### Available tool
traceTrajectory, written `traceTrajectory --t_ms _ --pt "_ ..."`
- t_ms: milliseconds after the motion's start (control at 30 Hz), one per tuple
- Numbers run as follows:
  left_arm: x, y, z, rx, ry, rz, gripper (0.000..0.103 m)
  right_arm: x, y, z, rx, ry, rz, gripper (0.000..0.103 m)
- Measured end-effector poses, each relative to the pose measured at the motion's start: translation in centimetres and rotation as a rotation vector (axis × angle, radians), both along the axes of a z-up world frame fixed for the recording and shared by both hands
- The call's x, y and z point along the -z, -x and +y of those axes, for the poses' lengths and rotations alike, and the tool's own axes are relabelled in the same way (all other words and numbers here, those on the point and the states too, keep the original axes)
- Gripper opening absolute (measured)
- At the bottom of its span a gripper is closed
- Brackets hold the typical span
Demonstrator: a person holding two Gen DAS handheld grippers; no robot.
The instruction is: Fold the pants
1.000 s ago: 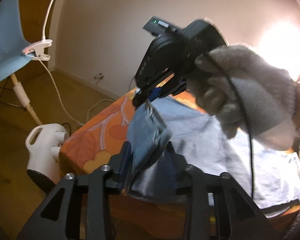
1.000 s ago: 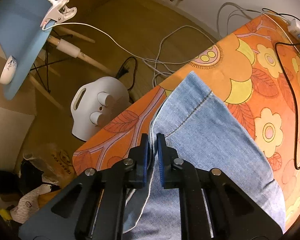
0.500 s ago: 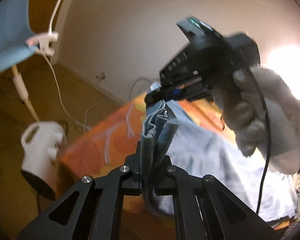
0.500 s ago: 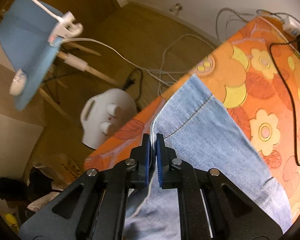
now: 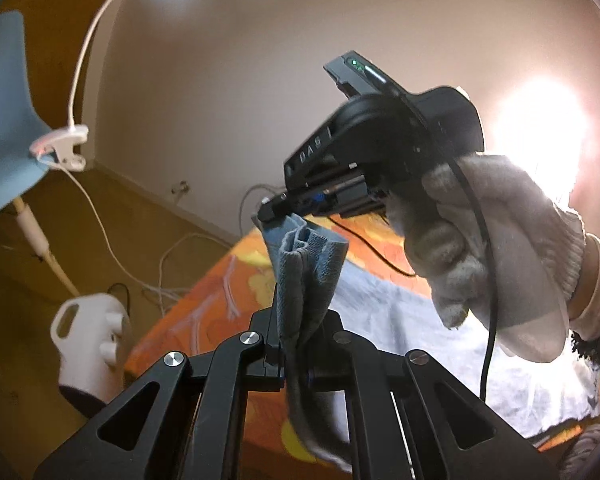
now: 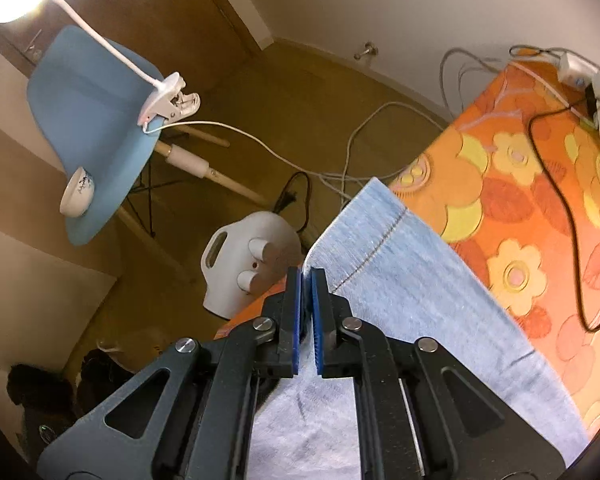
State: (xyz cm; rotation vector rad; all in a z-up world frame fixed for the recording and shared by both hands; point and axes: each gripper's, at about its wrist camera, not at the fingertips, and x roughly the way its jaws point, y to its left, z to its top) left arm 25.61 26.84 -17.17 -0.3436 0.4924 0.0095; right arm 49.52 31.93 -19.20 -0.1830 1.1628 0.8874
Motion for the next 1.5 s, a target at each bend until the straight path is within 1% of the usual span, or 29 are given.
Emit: traceTrajectory --t_ms 67,167,300,433,533,667,867,967,1000,1167,1233,1367,1500 --pt "-0.5 0.4 -0.3 0.009 0.002 0.0 0.005 -0.3 0.2 -0.4 -0.001 -0.013 0.004 0.006" --pt "-2.0 0.8 -1.1 0.033 -0.016 -0.018 0.005 -1.8 0.5 -1.5 0.0 -0.033 -0.005 0.006" --pt "-4.6 1.6 -3.6 0.085 -0.044 -0.051 0.005 -5.0 1.1 -4.3 0.029 -0.074 -0.025 0.006" --pt "-6.8 2.2 -6.6 0.14 -0.064 -0.075 0.005 -8.2 1.9 -7.3 0.058 -0.089 -0.053 0.006" --pt "-7.8 2.4 -8.0 0.168 -0.061 -0.088 0.005 -10.4 2.6 -9.9 0.084 -0.103 -0.082 0.006" --pt "-8.2 2.6 -10.5 0.209 -0.067 -0.085 0.005 -11.8 3.2 -13.8 0.12 -0.115 -0.099 0.006" --pt "-7.4 2.7 -14.0 0.273 -0.065 -0.061 0.005 -11.5 3.5 -19.7 0.181 -0.123 -0.102 0.006" --pt "-7.2 2.6 -16.1 0.309 -0.058 -0.06 0.005 -11.4 3.6 -22.5 0.206 -0.13 -0.109 0.006" --pt "-7.1 2.5 -16.5 0.319 -0.057 -0.061 0.005 -11.4 3.7 -24.1 0.222 -0.137 -0.11 0.006" --pt "-6.5 2.6 -21.2 0.399 -0.044 -0.074 0.005 -11.3 4.5 -29.9 0.286 -0.153 -0.128 0.006" --pt "-6.3 2.7 -23.3 0.438 -0.044 -0.083 0.005 -11.1 4.7 -33.2 0.323 -0.161 -0.131 0.006" --pt "-5.4 2.8 -27.2 0.514 -0.037 -0.082 0.005 -9.5 5.2 -39.3 0.402 -0.17 -0.105 0.006" --pt "-4.0 2.8 -30.5 0.58 -0.05 -0.051 0.005 -6.7 5.3 -44.9 0.484 -0.172 -0.051 0.006"
